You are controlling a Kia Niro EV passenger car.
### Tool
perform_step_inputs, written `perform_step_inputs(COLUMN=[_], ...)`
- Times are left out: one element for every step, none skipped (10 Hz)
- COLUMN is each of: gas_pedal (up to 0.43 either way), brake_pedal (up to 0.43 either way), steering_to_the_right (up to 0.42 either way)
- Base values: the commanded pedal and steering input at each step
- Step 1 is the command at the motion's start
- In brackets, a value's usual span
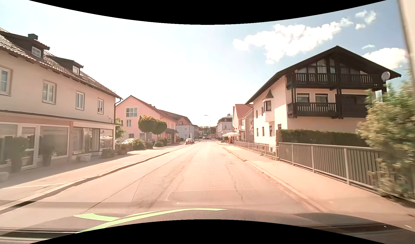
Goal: Follow the waypoints while adhering to traffic rules and regulations
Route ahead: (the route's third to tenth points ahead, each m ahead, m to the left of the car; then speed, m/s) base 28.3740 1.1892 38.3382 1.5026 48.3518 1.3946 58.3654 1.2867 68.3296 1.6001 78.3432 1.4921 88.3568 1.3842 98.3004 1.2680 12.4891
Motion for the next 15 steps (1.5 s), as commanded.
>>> perform_step_inputs(gas_pedal=[0.000, 0.000, 0.000, 0.000, 0.000, 0.000, 0.000, 0.000, 0.000, 0.000, 0.000, 0.000, 0.000, 0.000, 0.000], brake_pedal=[0.049, 0.049, 0.049, 0.049, 0.049, 0.049, 0.055, 0.055, 0.055, 0.055, 0.055, 0.055, 0.061, 0.061, 0.061], steering_to_the_right=[0.015, 0.014, 0.014, 0.012, 0.012, 0.010, 0.007, 0.005, 0.004, 0.002, -0.002, -0.004, -0.005, -0.005, -0.005])
